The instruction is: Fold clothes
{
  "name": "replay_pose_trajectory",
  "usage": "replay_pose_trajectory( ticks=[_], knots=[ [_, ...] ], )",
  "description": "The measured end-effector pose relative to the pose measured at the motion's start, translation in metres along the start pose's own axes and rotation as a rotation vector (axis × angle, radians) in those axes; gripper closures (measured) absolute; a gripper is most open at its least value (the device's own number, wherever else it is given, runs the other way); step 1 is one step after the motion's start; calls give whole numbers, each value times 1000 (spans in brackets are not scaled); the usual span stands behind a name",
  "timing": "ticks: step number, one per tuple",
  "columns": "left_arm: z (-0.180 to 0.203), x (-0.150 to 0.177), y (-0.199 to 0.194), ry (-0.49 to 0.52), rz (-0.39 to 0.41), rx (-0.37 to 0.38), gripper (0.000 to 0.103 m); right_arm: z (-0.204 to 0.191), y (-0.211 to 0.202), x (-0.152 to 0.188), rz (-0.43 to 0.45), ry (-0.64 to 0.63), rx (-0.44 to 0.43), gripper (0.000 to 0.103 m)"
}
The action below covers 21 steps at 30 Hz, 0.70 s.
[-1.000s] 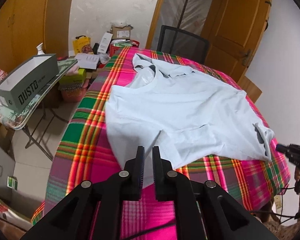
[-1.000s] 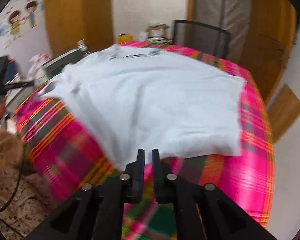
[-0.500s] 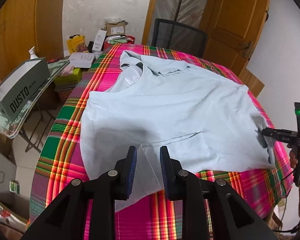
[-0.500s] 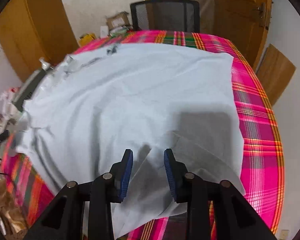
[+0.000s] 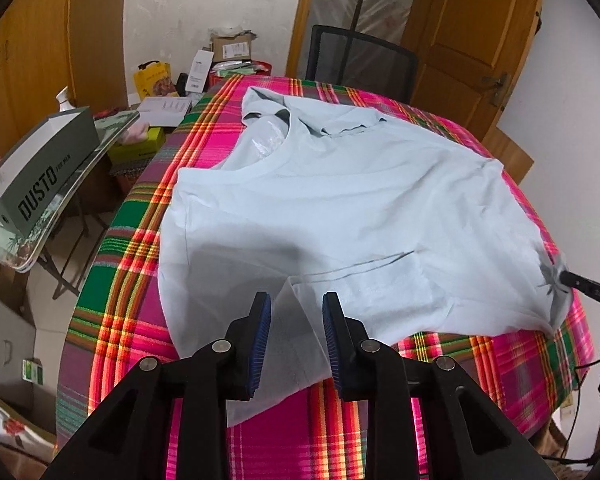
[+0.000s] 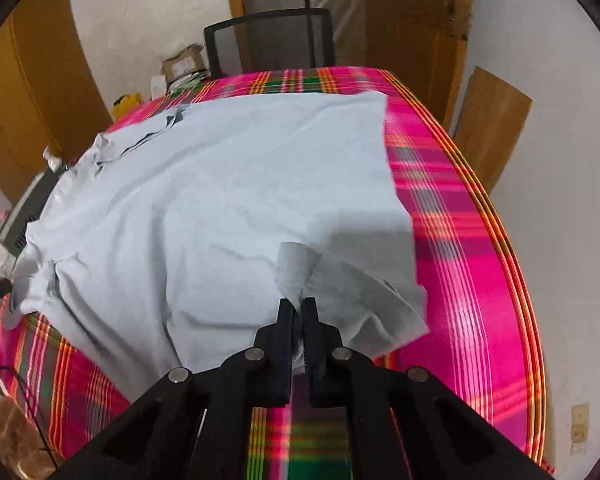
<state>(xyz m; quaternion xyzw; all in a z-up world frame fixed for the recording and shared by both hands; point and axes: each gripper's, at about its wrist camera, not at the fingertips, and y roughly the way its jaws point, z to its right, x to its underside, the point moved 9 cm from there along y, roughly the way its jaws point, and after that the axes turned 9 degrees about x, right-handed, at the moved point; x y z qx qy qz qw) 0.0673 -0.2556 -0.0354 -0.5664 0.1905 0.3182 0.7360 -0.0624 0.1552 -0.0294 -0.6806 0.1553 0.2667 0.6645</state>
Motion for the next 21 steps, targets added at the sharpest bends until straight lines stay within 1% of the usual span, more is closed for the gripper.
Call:
replay_pose_trajectory(
  ticks=[7,14,17,18,21],
  knots=[
    [-10,9,1,-8,-24,-15,75,28,-15,28,8,148,-16,98],
    [-17,8,1,-18,-28,-26,75,48,-17,68,-29,273,-42,99],
    [-20,8,2,-23,-29,-31,75,52,-17,78,-37,302,-55,99],
    [-21,8,1,-24,-29,-32,75,52,-18,79,-41,294,-59,98],
    [-20,5,0,-33,-21,-27,75,58,-22,82,-46,273,-31,98]
  ],
)
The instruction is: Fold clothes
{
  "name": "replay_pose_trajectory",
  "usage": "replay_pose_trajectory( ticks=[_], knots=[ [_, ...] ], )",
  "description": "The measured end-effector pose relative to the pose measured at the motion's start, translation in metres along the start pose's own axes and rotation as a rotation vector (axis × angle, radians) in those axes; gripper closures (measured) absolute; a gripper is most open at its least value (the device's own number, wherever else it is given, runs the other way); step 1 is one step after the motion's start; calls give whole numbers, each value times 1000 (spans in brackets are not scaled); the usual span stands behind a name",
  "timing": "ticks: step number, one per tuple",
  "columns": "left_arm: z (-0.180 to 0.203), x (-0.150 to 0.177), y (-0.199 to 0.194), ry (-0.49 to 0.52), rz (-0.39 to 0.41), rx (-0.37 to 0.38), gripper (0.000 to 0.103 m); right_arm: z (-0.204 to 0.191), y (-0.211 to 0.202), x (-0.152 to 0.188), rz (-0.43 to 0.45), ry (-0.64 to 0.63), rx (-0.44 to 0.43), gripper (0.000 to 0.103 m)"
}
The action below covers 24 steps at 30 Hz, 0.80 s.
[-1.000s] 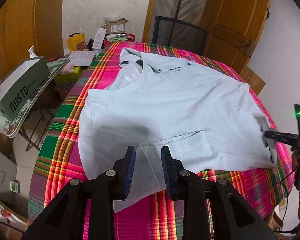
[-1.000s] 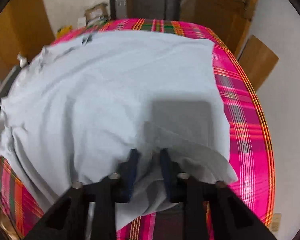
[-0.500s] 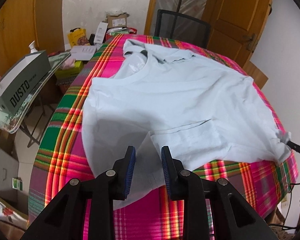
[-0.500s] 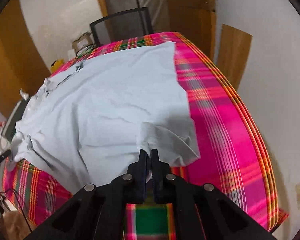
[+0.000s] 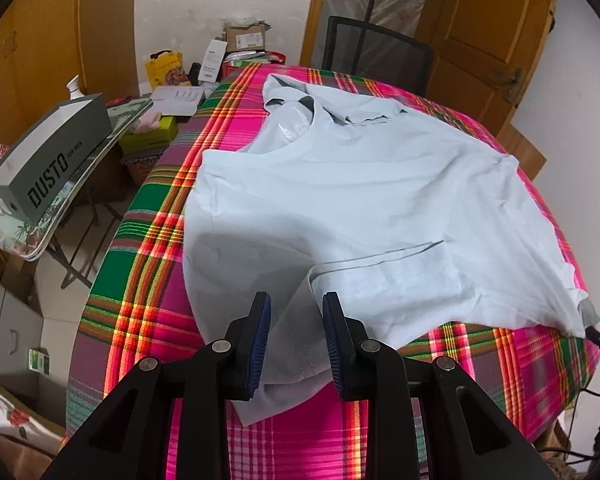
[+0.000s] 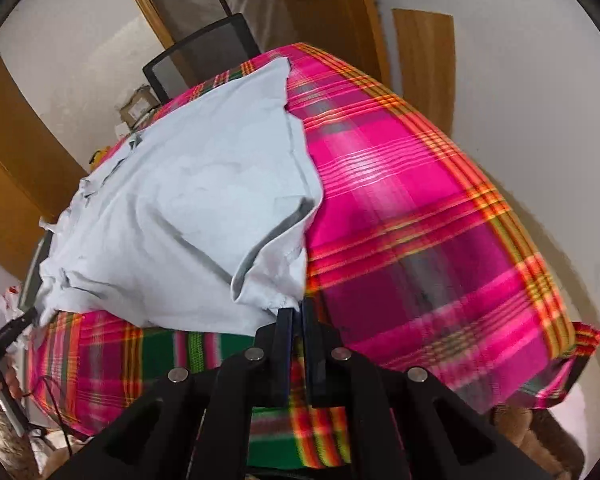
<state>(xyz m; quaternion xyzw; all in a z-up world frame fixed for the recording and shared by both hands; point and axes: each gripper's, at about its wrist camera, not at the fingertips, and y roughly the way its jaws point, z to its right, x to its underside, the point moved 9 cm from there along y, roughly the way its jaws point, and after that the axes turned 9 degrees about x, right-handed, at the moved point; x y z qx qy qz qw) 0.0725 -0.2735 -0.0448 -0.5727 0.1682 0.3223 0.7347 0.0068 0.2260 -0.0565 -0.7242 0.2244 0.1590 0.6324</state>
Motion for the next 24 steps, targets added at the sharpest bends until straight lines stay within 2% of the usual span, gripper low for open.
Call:
replay_pose_trajectory(
  ticks=[6,10,12,14,16,19,24],
  knots=[
    [19,-9,3,27,5,34,72,32,-9,-12,41,9,118,98],
    [45,-16,10,76,-5,65,70,22,-4,-32,69,-22,53,97],
    [62,-21,15,114,-13,83,69,15,-2,-42,81,-41,15,89],
    [80,-27,20,150,-21,102,64,9,0,-52,93,-59,-22,74],
    [97,-35,26,175,-30,117,61,3,4,-58,100,-74,-55,69],
    [120,-46,37,214,-43,141,60,8,12,-52,79,-74,-58,65],
    [169,-60,57,292,-72,189,57,15,23,-43,50,-74,-72,65]
  ],
)
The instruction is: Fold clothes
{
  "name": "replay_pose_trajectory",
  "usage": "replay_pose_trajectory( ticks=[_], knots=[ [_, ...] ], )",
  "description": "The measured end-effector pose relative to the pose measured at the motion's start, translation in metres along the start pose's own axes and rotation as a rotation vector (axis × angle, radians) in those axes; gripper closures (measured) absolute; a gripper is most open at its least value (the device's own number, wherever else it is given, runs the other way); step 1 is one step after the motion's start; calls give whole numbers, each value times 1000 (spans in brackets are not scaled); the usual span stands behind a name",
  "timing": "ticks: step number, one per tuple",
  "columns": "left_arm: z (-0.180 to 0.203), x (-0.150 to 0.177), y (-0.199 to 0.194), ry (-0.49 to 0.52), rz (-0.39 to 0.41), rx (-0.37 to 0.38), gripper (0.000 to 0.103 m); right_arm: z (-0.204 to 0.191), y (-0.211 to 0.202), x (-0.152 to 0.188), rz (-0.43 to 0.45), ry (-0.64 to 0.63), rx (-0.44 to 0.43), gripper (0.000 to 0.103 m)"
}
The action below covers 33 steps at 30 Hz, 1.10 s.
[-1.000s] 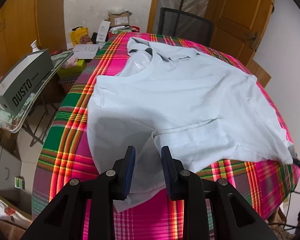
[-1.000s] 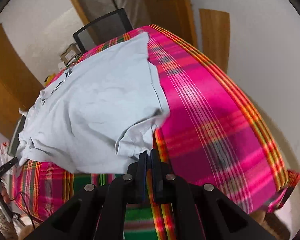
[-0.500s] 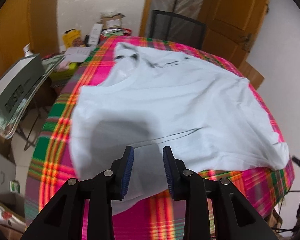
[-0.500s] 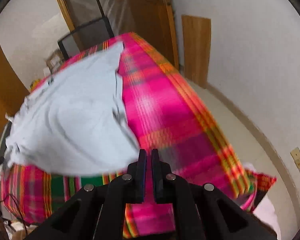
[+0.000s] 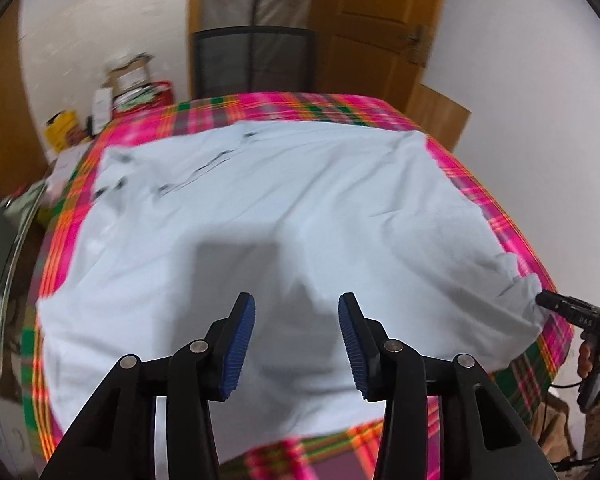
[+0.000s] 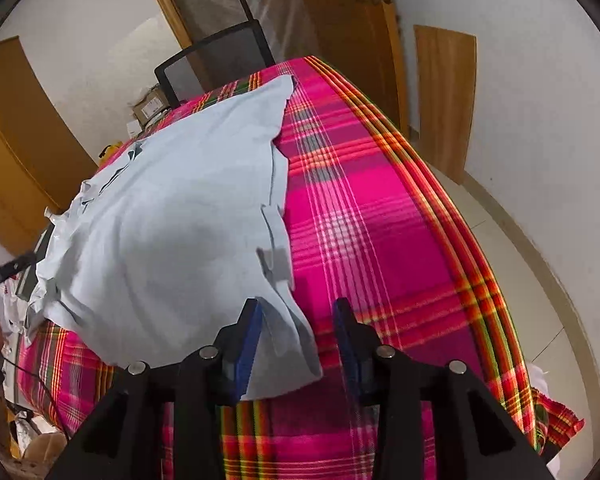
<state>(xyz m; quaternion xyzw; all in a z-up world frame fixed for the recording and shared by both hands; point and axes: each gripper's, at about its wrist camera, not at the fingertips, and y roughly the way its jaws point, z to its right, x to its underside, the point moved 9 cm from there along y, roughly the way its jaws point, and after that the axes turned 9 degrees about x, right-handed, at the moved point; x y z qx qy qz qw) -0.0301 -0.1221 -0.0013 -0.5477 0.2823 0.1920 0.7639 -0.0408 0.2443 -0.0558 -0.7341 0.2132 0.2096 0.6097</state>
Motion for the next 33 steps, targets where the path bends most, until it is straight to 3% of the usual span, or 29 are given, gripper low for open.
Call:
replay_pose_trajectory(
  ticks=[4,8,13,19,25,33],
  knots=[
    [30,-20,21,58,-27,49,55,-9,-11,0,61,-63,-36,67],
    [56,-38,42,120,-65,72,54,-15,-9,6,37,-101,-67,86],
    [90,-65,68,157,-102,121,49,-13,-10,13,21,-102,-100,98],
    [137,-95,118,238,-196,132,45,-26,-23,14,68,-160,-158,98],
    [177,-110,160,208,-303,180,45,-45,-40,16,108,-205,-234,98],
    [191,-100,181,212,-383,124,44,-60,-54,28,100,-278,-304,99]
  ],
)
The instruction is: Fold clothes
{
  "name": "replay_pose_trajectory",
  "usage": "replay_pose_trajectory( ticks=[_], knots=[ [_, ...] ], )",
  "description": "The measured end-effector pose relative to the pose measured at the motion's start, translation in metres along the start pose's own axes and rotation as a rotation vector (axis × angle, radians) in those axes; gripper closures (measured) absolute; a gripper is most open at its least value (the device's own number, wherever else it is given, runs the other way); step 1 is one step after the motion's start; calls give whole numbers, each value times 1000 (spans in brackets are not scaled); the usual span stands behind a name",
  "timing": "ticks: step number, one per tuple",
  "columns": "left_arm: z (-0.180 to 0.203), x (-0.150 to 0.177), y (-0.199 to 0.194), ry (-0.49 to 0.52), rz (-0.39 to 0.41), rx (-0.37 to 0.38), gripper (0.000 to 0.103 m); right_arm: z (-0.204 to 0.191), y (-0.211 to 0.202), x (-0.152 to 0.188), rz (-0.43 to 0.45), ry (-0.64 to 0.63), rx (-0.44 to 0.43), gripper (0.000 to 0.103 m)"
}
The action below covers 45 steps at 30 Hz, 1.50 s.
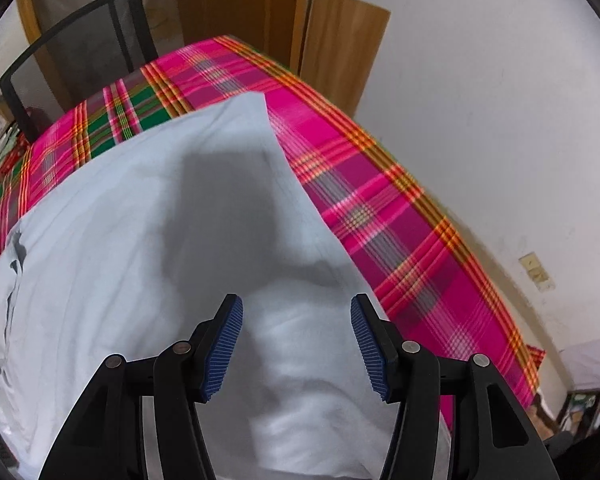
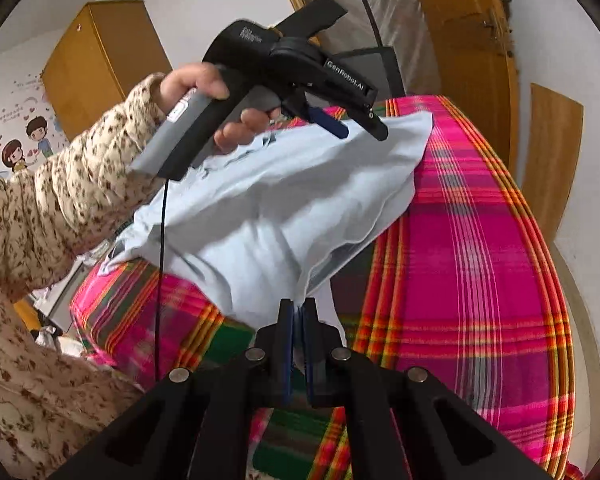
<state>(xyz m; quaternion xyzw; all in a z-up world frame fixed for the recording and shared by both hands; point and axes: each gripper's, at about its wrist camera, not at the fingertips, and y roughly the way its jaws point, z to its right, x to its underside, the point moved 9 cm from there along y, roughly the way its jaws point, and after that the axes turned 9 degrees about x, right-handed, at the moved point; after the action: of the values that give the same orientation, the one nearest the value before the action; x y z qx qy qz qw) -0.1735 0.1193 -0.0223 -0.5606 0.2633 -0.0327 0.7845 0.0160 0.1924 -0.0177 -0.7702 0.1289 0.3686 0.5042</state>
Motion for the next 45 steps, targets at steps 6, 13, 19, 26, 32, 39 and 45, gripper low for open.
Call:
replay_pose_trajectory(
  ticks=[6,13,19,26,32,39,45],
  knots=[
    [-6,-5,11,-48,-27,-32,44,8,10,27,-106,102,-97,99],
    [-10,-27,18,-54,-24,-75,44,6,17,33,-137,107,-123,99],
    [-19,-61,35,-103,-41,-71,44,6,20,34,-151,114,-134,99],
    [-36,-93,56,-136,-52,-113,44,16,19,29,-145,147,-120,99],
    [-56,-128,61,-115,-33,-169,44,20,22,29,-148,178,-127,99],
    [-75,-163,69,-64,6,-199,44,24,24,26,-164,214,-122,99],
    [-76,-173,84,-12,28,-140,44,25,26,24,-187,210,-107,99]
  ],
)
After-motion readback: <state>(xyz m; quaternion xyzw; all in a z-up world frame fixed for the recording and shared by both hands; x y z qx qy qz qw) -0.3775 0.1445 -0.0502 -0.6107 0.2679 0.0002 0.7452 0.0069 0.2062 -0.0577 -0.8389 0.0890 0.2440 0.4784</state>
